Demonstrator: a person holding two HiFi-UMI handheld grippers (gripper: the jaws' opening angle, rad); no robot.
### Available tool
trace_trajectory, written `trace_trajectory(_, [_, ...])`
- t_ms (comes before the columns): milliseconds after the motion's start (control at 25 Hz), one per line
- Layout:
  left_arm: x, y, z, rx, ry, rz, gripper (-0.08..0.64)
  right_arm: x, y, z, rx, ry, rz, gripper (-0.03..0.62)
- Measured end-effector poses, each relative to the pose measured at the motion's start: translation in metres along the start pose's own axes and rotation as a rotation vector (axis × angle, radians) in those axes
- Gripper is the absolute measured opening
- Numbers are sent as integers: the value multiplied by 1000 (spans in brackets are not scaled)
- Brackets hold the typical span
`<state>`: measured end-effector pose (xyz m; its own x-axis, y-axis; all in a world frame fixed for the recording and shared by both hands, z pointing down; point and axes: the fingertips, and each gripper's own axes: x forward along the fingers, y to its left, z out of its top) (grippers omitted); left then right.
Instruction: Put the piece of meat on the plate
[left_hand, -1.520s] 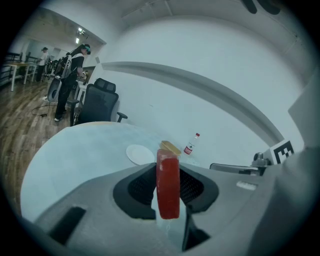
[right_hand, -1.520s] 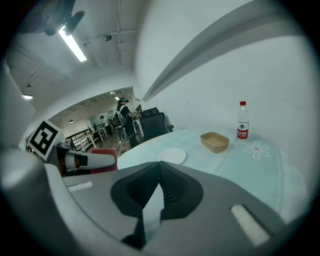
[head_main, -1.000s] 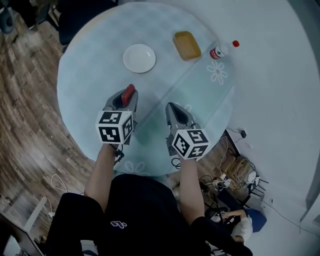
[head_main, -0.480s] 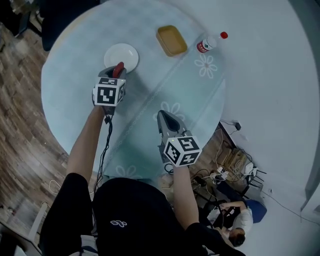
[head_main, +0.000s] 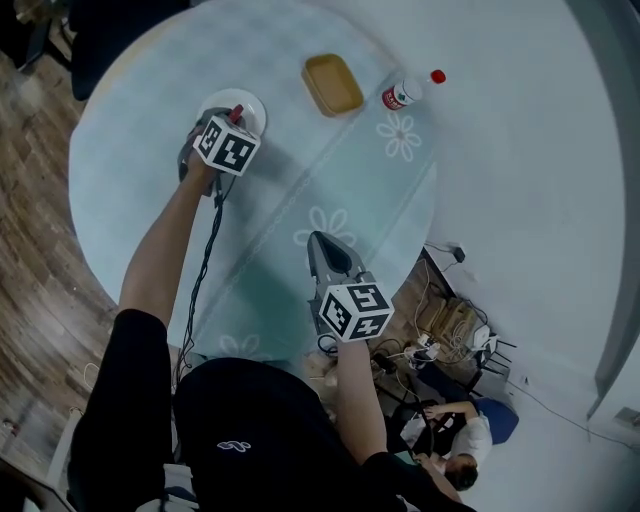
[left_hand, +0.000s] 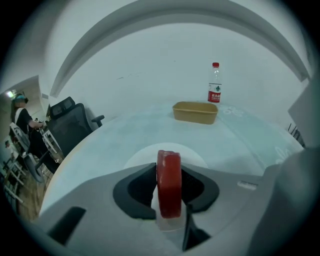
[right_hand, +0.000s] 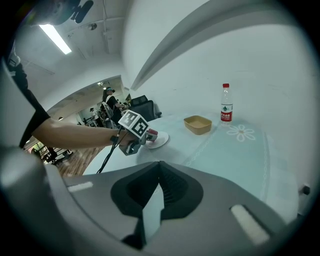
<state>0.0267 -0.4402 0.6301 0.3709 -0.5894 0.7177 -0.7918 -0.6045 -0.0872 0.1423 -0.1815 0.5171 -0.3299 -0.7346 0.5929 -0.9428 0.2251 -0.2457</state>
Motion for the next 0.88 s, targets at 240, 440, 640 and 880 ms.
trace_trajectory(240, [-8,-19,12,-48,-61,-143,219,3,17,1,-23,7,29,7])
trace_trajectory(440, [-27,-26,15,-105,-105,-213,237,4,34,8,-49,2,61,7])
trace_trajectory(640, [-63,-24,19,-242,-223,-207,149,-1,43,11,-58,-13,69,7])
trace_trajectory(880, [-139,-23,8,-409,-372,-193,47,3,69,18,-81,-35,102,6])
